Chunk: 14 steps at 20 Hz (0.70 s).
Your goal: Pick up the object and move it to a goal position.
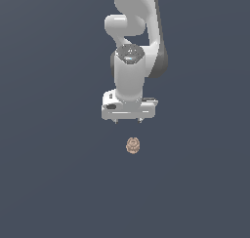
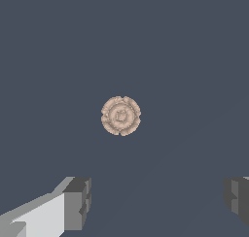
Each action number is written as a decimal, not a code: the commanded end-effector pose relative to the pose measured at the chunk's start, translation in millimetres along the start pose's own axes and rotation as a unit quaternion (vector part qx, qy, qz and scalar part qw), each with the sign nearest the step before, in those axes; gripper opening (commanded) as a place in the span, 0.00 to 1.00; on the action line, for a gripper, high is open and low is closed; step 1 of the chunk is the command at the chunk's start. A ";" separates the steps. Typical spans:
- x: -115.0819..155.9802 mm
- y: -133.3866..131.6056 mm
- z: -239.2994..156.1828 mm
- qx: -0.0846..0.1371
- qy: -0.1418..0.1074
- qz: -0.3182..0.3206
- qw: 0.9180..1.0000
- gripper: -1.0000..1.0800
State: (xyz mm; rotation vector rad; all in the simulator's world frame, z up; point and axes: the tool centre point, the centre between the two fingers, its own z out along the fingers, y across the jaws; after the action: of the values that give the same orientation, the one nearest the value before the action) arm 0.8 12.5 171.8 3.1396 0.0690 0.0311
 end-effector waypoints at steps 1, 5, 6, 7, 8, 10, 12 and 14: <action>0.0 0.0 0.0 0.000 0.000 0.000 1.000 0.96; 0.3 -1.4 1.2 0.002 -0.003 0.007 1.000 0.96; 0.3 -2.1 1.6 0.003 -0.005 0.011 1.000 0.96; 0.2 -2.7 1.9 0.004 -0.007 0.014 1.000 0.96; -0.1 -3.2 1.8 0.004 -0.008 0.017 1.000 0.96; -0.7 -3.4 1.2 0.005 -0.009 0.019 1.000 0.96; -0.7 -3.2 1.1 0.005 -0.009 0.019 1.000 0.96; 0.3 -3.5 2.6 0.005 -0.009 0.019 1.000 0.96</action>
State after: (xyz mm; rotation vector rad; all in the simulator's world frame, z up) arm 0.6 15.8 170.2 3.1498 0.0116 0.0039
